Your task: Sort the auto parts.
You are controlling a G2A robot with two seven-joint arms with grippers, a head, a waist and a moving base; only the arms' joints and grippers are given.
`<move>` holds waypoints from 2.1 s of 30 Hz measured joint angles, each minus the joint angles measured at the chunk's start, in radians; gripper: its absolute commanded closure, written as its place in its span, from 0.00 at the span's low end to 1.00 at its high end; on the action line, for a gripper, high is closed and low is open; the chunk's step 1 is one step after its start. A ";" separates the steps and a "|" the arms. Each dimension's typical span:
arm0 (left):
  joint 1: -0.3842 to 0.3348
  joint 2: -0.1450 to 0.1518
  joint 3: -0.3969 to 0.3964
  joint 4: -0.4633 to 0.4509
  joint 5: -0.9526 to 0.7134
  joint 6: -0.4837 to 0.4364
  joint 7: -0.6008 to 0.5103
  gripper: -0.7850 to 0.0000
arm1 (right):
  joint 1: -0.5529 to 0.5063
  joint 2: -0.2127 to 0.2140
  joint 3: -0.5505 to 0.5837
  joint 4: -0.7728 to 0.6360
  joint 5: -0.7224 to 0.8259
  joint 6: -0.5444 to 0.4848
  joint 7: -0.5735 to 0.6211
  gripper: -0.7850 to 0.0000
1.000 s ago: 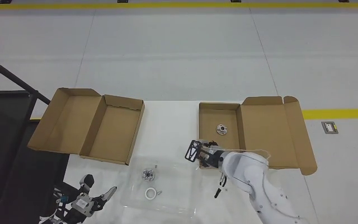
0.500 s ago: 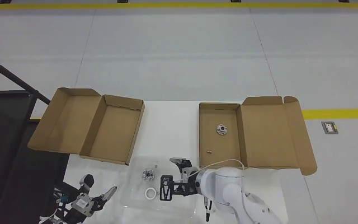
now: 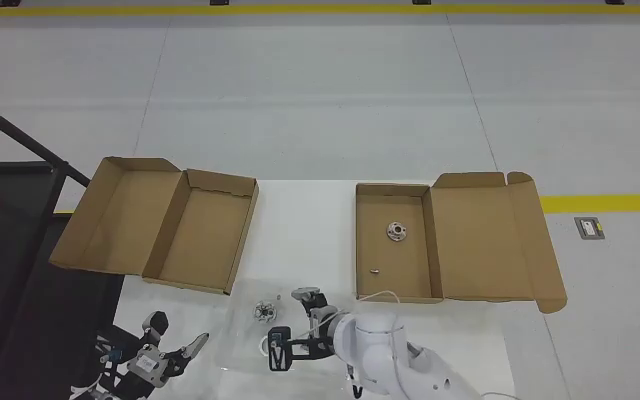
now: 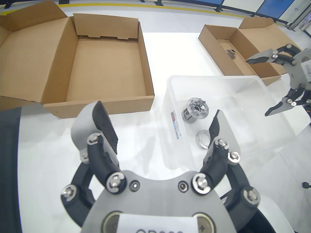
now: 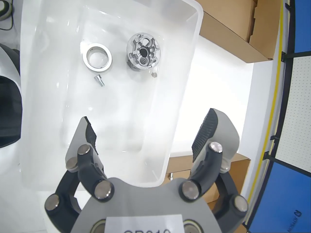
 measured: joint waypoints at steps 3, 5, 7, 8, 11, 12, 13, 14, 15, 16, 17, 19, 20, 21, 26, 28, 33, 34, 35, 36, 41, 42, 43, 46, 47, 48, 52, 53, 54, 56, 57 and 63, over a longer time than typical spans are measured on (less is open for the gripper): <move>0.000 0.000 0.000 0.000 0.000 0.000 0.000 0.00 | 0.035 -0.016 -0.052 0.051 -0.039 0.008 -0.038 0.42; 0.000 0.000 0.000 0.000 0.000 0.000 0.000 0.00 | 0.055 -0.027 -0.080 0.083 -0.056 0.007 -0.057 0.51; 0.000 0.000 0.000 0.000 0.000 0.000 0.000 0.00 | 0.067 -0.038 -0.105 0.111 -0.068 0.005 -0.052 0.51; 0.000 0.000 0.000 0.000 0.000 0.000 0.000 0.00 | 0.071 -0.043 -0.114 0.120 -0.069 0.004 -0.045 0.51; 0.000 0.000 0.000 0.000 0.000 0.000 0.000 0.00 | 0.081 -0.057 -0.134 0.147 -0.055 -0.013 -0.036 0.53; 0.000 0.000 0.000 0.000 0.000 0.000 0.000 0.00 | 0.086 -0.060 -0.137 0.157 -0.047 -0.022 -0.038 0.53; 0.000 0.000 0.000 0.000 0.000 0.000 0.000 0.00 | 0.093 -0.065 -0.140 0.172 -0.034 -0.038 -0.043 0.54; 0.000 0.000 0.000 0.000 0.000 0.000 0.000 0.00 | 0.099 -0.069 -0.141 0.185 -0.025 -0.047 -0.044 0.54; 0.000 0.000 0.000 0.000 0.000 0.000 0.000 0.00 | 0.104 -0.073 -0.143 0.198 -0.017 -0.053 -0.044 0.54; 0.000 0.000 0.000 0.000 0.000 0.000 0.000 0.00 | 0.111 -0.079 -0.149 0.214 -0.006 -0.062 -0.044 0.54; 0.000 0.000 0.000 0.000 0.000 0.000 0.000 0.00 | 0.117 -0.083 -0.153 0.226 0.001 -0.068 -0.045 0.55; 0.000 0.000 0.000 0.000 0.000 0.000 0.000 0.00 | 0.131 -0.094 -0.165 0.250 0.014 -0.077 -0.056 0.56; 0.000 0.000 0.000 0.000 0.000 0.000 0.000 0.00 | 0.136 -0.099 -0.170 0.261 0.018 -0.081 -0.064 0.58; 0.000 0.000 0.000 0.000 0.000 0.000 0.000 0.00 | 0.142 -0.103 -0.175 0.271 0.021 -0.086 -0.073 0.58; 0.000 0.000 0.000 0.000 0.000 0.000 0.000 0.00 | 0.171 -0.127 -0.203 0.337 0.031 -0.106 -0.108 0.61; 0.000 0.000 0.000 0.000 0.000 0.000 0.000 0.00 | 0.183 -0.139 -0.216 0.369 0.039 -0.117 -0.115 0.62; 0.000 0.000 0.000 0.000 0.000 0.000 0.000 0.00 | 0.209 -0.167 -0.249 0.434 0.049 -0.134 -0.126 0.63; 0.000 0.000 0.000 0.000 0.000 0.000 0.000 0.00 | 0.214 -0.175 -0.256 0.449 0.050 -0.136 -0.125 0.63; 0.000 0.000 0.000 0.000 0.000 0.000 0.000 0.00 | 0.218 -0.180 -0.260 0.459 0.051 -0.135 -0.123 0.64; 0.000 0.000 0.000 0.000 0.000 0.000 0.000 0.00 | 0.222 -0.185 -0.264 0.470 0.053 -0.134 -0.122 0.64; 0.000 0.000 0.000 0.000 0.000 0.000 0.000 0.00 | 0.241 -0.215 -0.275 0.533 0.066 -0.116 -0.093 0.65; 0.000 0.000 0.000 0.000 0.000 0.000 0.000 0.00 | 0.245 -0.219 -0.277 0.543 0.070 -0.116 -0.093 0.66; 0.000 0.000 0.000 0.000 0.000 0.000 0.000 0.00 | 0.249 -0.226 -0.278 0.557 0.074 -0.115 -0.091 0.66; 0.000 0.000 0.000 0.000 0.000 0.000 0.000 0.00 | 0.257 -0.241 -0.284 0.585 0.080 -0.109 -0.084 0.71; 0.000 0.000 0.000 0.000 0.000 0.000 0.000 0.00 | 0.259 -0.245 -0.286 0.592 0.081 -0.108 -0.082 0.75; 0.000 0.000 0.000 0.000 0.000 0.000 0.000 0.00 | 0.261 -0.249 -0.287 0.599 0.082 -0.106 -0.080 0.78; 0.000 0.000 0.000 0.000 0.000 0.000 0.000 0.00 | 0.267 -0.263 -0.290 0.624 0.086 -0.103 -0.083 0.85; 0.000 0.000 0.000 0.000 0.000 0.000 0.000 0.00 | 0.267 -0.266 -0.290 0.630 0.086 -0.102 -0.084 0.87; 0.000 0.000 0.000 0.000 0.000 0.000 0.000 0.00 | 0.269 -0.268 -0.290 0.636 0.086 -0.102 -0.085 0.93; 0.000 0.000 0.000 0.000 0.000 0.000 0.000 0.00 | 0.271 -0.273 -0.289 0.647 0.085 -0.103 -0.088 1.00; 0.000 0.000 0.000 0.000 0.000 0.000 0.000 0.00 | 0.272 -0.275 -0.289 0.651 0.085 -0.103 -0.088 1.00; 0.000 0.000 0.000 0.000 0.000 0.000 0.000 0.00 | 0.255 -0.265 -0.264 0.597 0.058 -0.089 -0.094 1.00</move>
